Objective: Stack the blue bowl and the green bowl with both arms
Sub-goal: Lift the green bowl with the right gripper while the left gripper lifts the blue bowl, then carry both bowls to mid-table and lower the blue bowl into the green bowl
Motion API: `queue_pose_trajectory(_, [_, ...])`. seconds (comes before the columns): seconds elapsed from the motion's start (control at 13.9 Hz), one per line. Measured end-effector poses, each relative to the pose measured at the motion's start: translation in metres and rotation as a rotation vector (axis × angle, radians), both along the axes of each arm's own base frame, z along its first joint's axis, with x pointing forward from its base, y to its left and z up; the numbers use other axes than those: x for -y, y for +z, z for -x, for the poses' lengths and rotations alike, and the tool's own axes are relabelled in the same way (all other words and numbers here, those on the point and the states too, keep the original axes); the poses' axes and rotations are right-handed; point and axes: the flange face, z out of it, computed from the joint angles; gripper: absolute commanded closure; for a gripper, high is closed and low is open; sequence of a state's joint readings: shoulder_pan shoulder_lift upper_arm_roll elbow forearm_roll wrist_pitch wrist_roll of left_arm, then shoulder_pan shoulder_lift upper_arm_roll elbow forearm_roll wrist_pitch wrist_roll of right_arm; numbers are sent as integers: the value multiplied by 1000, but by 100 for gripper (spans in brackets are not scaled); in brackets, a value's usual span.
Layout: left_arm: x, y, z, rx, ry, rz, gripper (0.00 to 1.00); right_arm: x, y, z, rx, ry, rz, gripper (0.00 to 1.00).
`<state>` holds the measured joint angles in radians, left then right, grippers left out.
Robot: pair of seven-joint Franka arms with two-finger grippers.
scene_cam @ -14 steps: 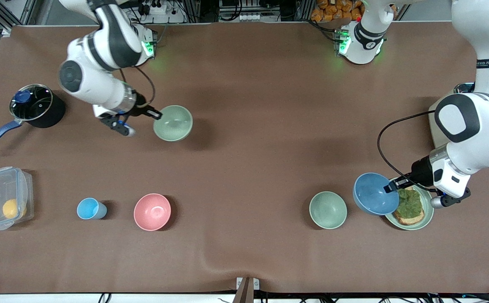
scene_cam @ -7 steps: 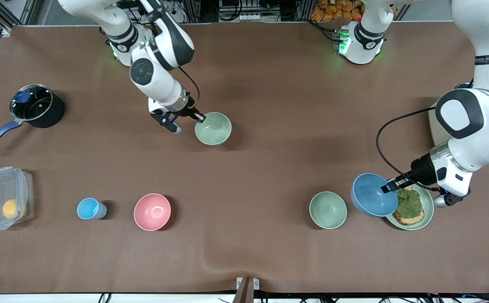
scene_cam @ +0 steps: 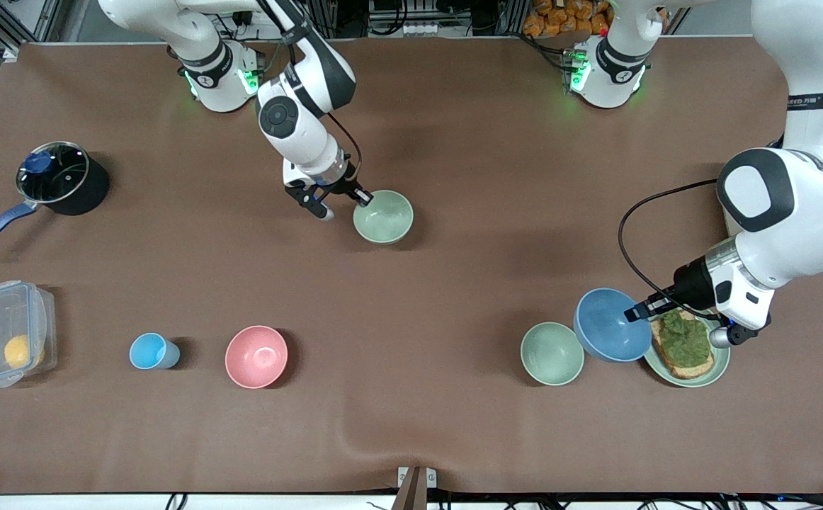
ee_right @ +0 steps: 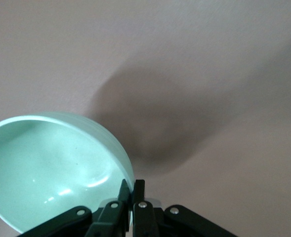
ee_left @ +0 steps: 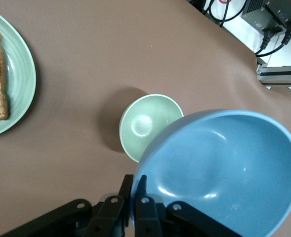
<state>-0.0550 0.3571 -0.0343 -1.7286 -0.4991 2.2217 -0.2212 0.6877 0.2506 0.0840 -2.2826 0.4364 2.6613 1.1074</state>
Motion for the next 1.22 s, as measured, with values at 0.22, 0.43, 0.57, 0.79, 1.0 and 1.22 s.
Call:
queue_pose_trajectory(0.22, [2,-3,1,-7,-3,1,100,-16,-16,8,-16,-13,9,87])
queue_pose_trajectory(0.43, [8,-6,2,-15,-12,4,100,-20,-24,9,-25,-18,15,11])
queue_pose_trajectory(0.57, [13,-7,4,-22,-20,8,100,-20,-24,7,-28,-32,13,0])
queue_pose_trajectory(0.79, [17,-9,6,-42,-24,13,100,-21,-21,4,-35,-61,10,0])
queue_pose_trajectory(1.0, [19,-16,10,-63,-29,14,100,-23,-14,-2,-125,-72,36,0])
queue_pose_trajectory(1.22, [37,-28,18,-107,-31,16,100,-9,19,-42,-268,-135,55,0])
